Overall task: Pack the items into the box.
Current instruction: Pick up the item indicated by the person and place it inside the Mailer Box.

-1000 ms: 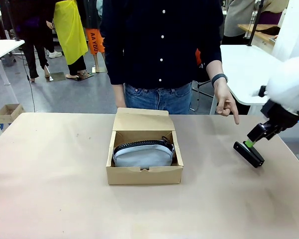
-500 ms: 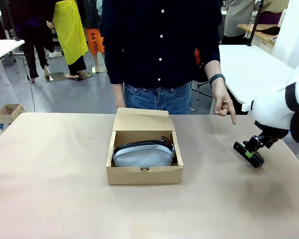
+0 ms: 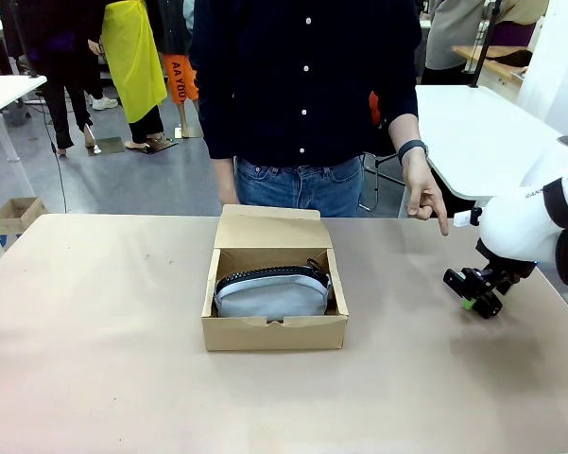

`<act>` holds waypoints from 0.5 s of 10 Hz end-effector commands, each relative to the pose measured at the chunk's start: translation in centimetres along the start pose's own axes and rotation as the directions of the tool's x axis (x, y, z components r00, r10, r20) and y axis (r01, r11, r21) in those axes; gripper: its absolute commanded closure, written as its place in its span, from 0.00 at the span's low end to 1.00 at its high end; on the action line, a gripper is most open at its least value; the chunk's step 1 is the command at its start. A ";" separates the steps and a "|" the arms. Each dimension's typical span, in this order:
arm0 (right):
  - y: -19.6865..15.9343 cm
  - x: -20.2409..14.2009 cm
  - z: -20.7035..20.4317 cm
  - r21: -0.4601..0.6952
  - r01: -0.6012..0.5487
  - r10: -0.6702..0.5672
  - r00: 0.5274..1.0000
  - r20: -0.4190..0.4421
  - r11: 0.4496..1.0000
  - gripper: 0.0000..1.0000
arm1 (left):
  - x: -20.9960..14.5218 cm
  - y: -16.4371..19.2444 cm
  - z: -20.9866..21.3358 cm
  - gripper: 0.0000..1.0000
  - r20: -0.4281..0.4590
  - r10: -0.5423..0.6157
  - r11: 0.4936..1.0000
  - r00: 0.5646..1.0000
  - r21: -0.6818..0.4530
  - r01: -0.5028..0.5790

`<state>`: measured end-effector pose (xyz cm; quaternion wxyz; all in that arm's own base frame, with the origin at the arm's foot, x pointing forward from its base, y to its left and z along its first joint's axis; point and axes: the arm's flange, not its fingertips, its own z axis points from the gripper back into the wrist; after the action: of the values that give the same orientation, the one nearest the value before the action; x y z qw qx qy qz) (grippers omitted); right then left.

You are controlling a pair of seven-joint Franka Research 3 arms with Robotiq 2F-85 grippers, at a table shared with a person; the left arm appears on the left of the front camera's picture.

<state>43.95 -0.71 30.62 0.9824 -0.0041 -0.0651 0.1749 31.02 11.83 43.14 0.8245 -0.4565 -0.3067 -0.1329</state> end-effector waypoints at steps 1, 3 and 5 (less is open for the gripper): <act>0.2 0.8 0.1 -0.022 0.020 -0.019 0.999 0.030 1.000 0.00 | -0.1 -0.4 -0.1 0.00 0.018 0.006 1.000 1.000 -0.014 -0.006; 0.2 0.9 0.0 -0.032 0.018 -0.017 1.000 0.025 0.999 0.00 | -0.1 -0.4 -0.1 0.00 0.018 0.006 1.000 1.000 -0.014 -0.006; 0.2 1.0 -0.1 -0.033 0.027 -0.026 0.999 0.030 0.999 0.00 | -0.1 -0.4 -0.1 0.00 0.018 0.006 1.000 1.000 -0.014 -0.006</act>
<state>44.42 -0.54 30.91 0.9819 -0.0046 -0.0747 0.1743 31.02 11.83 43.14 0.8245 -0.4566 -0.3066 -0.1329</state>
